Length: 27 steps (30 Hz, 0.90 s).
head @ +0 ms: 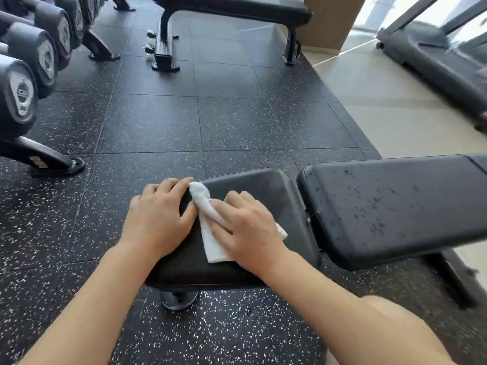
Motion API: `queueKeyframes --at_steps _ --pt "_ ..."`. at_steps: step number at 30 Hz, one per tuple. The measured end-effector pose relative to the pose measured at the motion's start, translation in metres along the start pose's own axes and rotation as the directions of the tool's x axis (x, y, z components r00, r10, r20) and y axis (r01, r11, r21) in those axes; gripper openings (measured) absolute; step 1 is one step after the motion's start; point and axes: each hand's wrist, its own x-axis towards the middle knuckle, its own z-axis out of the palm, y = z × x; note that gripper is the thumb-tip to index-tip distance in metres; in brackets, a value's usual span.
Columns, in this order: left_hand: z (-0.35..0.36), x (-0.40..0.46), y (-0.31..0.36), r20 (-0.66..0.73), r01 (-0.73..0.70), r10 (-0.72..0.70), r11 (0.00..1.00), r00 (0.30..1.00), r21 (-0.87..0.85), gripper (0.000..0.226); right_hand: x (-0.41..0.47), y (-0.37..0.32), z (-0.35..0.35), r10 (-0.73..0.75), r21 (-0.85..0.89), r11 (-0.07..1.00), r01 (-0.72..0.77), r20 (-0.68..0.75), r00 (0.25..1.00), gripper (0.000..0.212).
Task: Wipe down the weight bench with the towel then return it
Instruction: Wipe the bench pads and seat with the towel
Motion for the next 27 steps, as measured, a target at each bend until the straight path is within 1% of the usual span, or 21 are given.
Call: queueKeyframes --at_steps 2,3,5,6,7,9,10,11,13,15,16,17,18,20,21,22,23,24,25,26,27 --pt "0.001 0.003 -0.002 0.0 -0.024 0.024 1.0 1.0 0.015 0.07 0.008 0.023 -0.005 -0.023 -0.007 1.0 0.023 -0.014 1.0 0.027" --pt "0.001 0.004 -0.002 -0.007 -0.047 0.047 0.999 0.999 0.02 0.069 0.016 0.04 -0.008 0.02 -0.037 0.999 -0.022 -0.053 0.998 0.025" --pt "0.004 0.005 -0.003 -0.025 -0.099 0.1 0.995 0.995 0.015 0.067 0.031 0.079 -0.014 0.188 -0.088 0.976 -0.201 -0.136 0.973 0.024" --pt "0.005 0.006 -0.003 -0.033 -0.116 0.116 0.993 0.993 0.012 0.066 0.035 0.096 -0.016 0.268 -0.083 0.955 -0.284 -0.163 0.95 0.023" --pt "0.005 0.006 -0.003 -0.038 -0.125 0.125 0.992 0.991 0.01 0.065 0.037 0.109 -0.016 0.332 -0.055 0.936 -0.347 -0.184 0.925 0.023" --pt "0.005 0.007 -0.003 -0.038 -0.13 0.13 0.992 0.991 0.002 0.065 0.038 0.113 -0.016 0.385 -0.05 0.914 -0.402 -0.205 0.9 0.025" --pt "0.005 0.007 -0.003 -0.04 -0.134 0.134 0.991 0.99 -0.001 0.065 0.038 0.107 -0.015 0.378 -0.093 0.911 -0.402 -0.199 0.904 0.026" --pt "0.005 0.006 -0.003 -0.042 -0.137 0.137 0.991 0.99 -0.003 0.065 0.037 0.098 -0.013 0.34 -0.148 0.918 -0.368 -0.187 0.922 0.029" --pt "0.003 0.005 -0.002 -0.047 -0.138 0.137 0.99 0.989 -0.009 0.065 0.035 0.063 -0.005 0.181 -0.182 0.962 -0.204 -0.136 0.974 0.034" --pt "0.001 0.005 -0.001 -0.056 -0.131 0.13 0.991 0.99 -0.019 0.063 0.024 0.027 0.003 0.012 -0.081 0.997 -0.014 -0.021 1.0 0.029" --pt "0.001 0.005 0.0 -0.057 -0.125 0.124 0.992 0.991 -0.023 0.062 0.021 0.024 0.002 -0.044 -0.035 0.998 0.044 0.002 0.999 0.027" --pt "0.0 0.005 0.0 -0.055 -0.123 0.122 0.992 0.991 -0.02 0.062 0.023 0.029 -0.003 -0.061 -0.024 0.998 0.061 -0.003 0.998 0.027" --pt "0.0 0.005 0.0 -0.051 -0.124 0.124 0.992 0.991 -0.015 0.063 0.027 0.044 -0.007 -0.039 -0.068 0.997 0.037 -0.03 0.999 0.026" --pt "0.0 0.005 0.0 -0.04 -0.122 0.121 0.992 0.992 -0.012 0.064 0.038 0.086 -0.018 0.053 -0.188 0.978 -0.086 -0.172 0.984 0.016" --pt "0.001 0.005 -0.001 -0.037 -0.119 0.119 0.993 0.992 -0.016 0.065 0.041 0.106 -0.025 0.144 -0.208 0.959 -0.194 -0.23 0.962 0.014" --pt "0.001 0.005 -0.001 -0.035 -0.12 0.12 0.993 0.992 -0.02 0.065 0.043 0.119 -0.03 0.261 -0.186 0.933 -0.309 -0.245 0.934 0.019" --pt "0.001 0.004 -0.002 -0.035 -0.124 0.123 0.992 0.992 -0.02 0.066 0.042 0.121 -0.031 0.348 -0.149 0.911 -0.385 -0.222 0.911 0.026" --pt "0.002 0.004 -0.002 -0.034 -0.127 0.126 0.992 0.991 -0.018 0.066 0.04 0.114 -0.029 0.356 -0.143 0.91 -0.39 -0.216 0.909 0.031" --pt "0.001 0.004 -0.002 -0.034 -0.128 0.128 0.992 0.991 -0.015 0.066 0.038 0.1 -0.026 0.325 -0.148 0.922 -0.357 -0.2 0.924 0.032" --pt "0.001 0.004 -0.002 -0.034 -0.127 0.127 0.992 0.991 -0.014 0.066 0.036 0.083 -0.02 0.265 -0.151 0.945 -0.289 -0.159 0.951 0.031" --pt "0.001 0.005 -0.002 -0.033 -0.127 0.127 0.992 0.991 -0.017 0.066 0.033 0.061 -0.014 0.175 -0.128 0.974 -0.188 -0.106 0.979 0.03"
